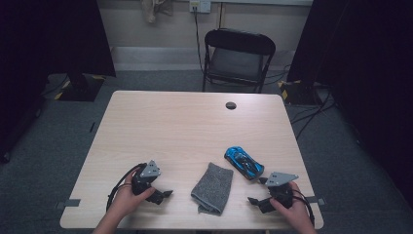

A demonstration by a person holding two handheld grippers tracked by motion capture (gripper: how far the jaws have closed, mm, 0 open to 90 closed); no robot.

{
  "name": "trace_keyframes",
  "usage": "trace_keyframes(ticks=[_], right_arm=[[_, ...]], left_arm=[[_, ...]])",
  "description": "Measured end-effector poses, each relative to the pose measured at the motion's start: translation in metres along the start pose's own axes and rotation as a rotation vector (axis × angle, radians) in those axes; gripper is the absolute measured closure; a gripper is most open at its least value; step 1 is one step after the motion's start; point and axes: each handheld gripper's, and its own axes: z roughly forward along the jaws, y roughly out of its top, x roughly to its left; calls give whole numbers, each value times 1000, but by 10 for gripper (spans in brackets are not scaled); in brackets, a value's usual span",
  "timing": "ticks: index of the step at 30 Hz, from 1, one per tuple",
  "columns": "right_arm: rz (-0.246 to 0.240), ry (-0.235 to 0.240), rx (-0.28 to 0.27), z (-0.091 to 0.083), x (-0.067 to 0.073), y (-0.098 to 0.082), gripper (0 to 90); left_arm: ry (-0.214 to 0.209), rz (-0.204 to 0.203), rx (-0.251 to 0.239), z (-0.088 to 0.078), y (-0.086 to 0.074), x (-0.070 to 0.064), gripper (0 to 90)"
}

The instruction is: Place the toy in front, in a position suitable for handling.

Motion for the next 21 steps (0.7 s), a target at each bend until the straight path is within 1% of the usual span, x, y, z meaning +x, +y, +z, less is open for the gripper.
trace_keyframes(ticks=[5, 6, 8, 9, 10, 11, 12, 13, 14, 15, 16, 17, 18, 19, 21], right_arm=[[-2, 2, -1, 0, -1, 0, 122], [-2, 1, 0, 1, -1, 1, 121], [-2, 1, 0, 1, -1, 1, 121], [-2, 1, 0, 1, -1, 1, 121], [-2, 1, 0, 1, -1, 1, 121], [-2, 2, 0, 1, -1, 1, 121], [-2, 1, -1, 1, -1, 1, 121], [-2, 1, 0, 1, -1, 1, 121], [-2, 2, -1, 1, -1, 1, 121], [-1, 1, -1, 1, -1, 1, 121], [0, 0, -3, 1, -2, 0, 121], [0, 0, -3, 1, -2, 0, 121], [0, -1, -2, 1, -1, 0, 121], [0, -2, -2, 1, -1, 0, 120], [0, -2, -2, 1, -1, 0, 120]], left_arm=[[9, -9, 0, -1, 0, -1, 0], [11, -17, -2, 0, 0, -2, 0], [11, -57, 0, -1, 2, -2, 0], [11, -57, 0, -1, 2, -2, 2], [6, -69, 0, -1, 3, -2, 2], [6, -75, -5, -2, 4, -2, 32], [6, -89, -16, -4, 6, -2, 100], [2, -104, -14, -5, 8, -2, 251], [-4, -122, -15, -7, 12, -3, 180], [-3, -122, -22, -8, 16, -4, 110], [-16, -124, -26, -9, 20, -5, 145], [-10, -105, -37, -9, 29, -10, 210], [-14, -99, -44, -8, 35, -12, 196], [-14, -99, -44, -8, 35, -12, 152], [-46, -91, -68, -7, 46, -18, 163]])
